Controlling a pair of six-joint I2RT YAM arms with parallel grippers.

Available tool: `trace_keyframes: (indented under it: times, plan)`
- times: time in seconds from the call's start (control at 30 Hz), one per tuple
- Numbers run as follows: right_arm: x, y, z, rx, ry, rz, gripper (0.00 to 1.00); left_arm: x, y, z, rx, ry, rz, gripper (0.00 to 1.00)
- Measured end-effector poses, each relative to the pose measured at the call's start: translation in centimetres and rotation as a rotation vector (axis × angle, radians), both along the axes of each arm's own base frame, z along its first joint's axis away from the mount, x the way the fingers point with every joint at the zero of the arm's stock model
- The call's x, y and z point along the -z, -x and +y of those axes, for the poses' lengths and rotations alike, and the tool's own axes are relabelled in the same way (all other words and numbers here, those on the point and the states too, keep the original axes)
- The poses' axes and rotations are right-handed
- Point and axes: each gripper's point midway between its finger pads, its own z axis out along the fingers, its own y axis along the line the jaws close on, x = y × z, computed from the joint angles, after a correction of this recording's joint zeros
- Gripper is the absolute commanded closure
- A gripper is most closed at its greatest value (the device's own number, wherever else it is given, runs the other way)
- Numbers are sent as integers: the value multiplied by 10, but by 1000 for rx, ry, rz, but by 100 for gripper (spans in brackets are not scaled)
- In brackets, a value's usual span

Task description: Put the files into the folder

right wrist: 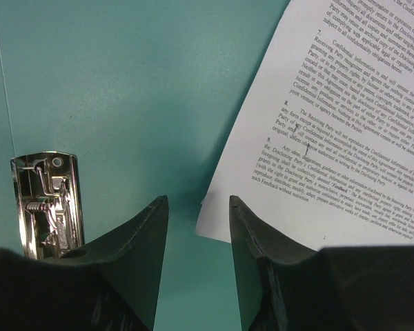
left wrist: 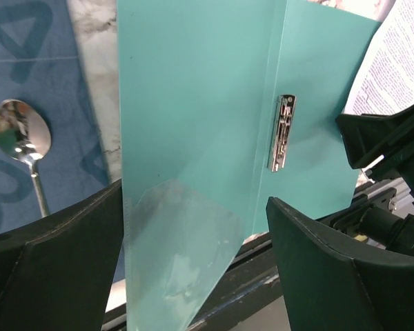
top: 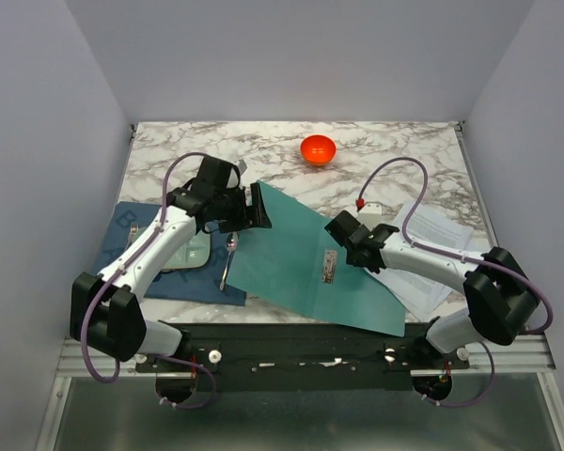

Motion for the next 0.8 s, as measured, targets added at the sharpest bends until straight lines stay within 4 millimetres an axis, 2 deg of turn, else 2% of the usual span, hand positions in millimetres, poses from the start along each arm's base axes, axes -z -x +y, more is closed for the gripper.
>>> trace_keyframes:
  times: [0.23,0.5,0.8]
  plan:
    - [0,-2,2,-4,-3,0,57,-4,-2,10,24,-31,-48,14]
    - [5,0,2,-5,3,15,57,6,3,13,98,-67,-57,21]
    - [14,6,-4,7,47,69,61,17,13,14,169,-85,-45,22]
